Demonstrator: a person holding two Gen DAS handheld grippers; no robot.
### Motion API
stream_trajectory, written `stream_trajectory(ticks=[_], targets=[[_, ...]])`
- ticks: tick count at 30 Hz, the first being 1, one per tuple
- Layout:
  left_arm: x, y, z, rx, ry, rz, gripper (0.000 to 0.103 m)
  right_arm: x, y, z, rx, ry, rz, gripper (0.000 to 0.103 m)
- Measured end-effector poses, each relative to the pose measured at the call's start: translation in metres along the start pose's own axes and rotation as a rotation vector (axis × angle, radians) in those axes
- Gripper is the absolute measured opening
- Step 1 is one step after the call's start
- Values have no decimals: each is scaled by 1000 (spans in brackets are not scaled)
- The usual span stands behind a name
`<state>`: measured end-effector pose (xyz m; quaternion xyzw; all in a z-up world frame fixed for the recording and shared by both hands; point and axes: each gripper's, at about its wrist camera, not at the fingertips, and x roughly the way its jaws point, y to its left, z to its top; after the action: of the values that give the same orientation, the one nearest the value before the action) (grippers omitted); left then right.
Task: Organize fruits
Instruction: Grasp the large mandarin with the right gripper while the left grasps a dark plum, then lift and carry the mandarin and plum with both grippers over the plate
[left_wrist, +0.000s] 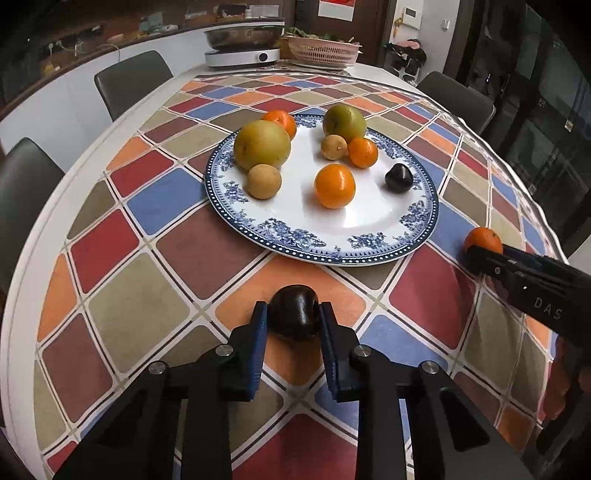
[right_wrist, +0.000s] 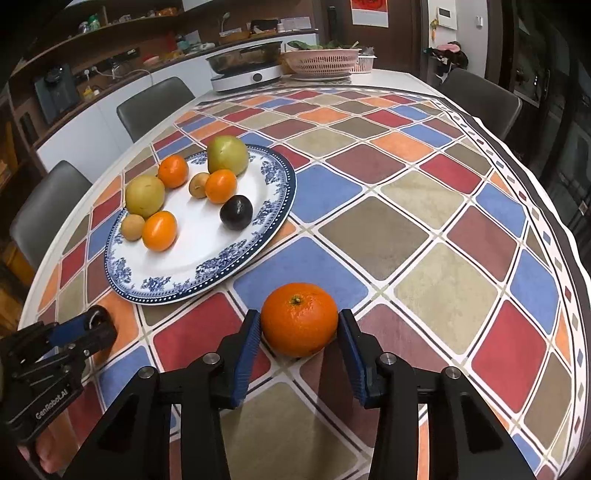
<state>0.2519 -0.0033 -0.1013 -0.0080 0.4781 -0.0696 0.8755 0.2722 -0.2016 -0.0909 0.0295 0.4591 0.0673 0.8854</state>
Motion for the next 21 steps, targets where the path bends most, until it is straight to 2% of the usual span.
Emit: stream_trajectory(ticks=[9,21], targets=[[-18,-1,1,-2,-39,-29,27,-15,9,-1,-17,-22,39,43],[-64,-7,0,24,-132,-62,27,-61,28,-4,-57,-99,101,43]])
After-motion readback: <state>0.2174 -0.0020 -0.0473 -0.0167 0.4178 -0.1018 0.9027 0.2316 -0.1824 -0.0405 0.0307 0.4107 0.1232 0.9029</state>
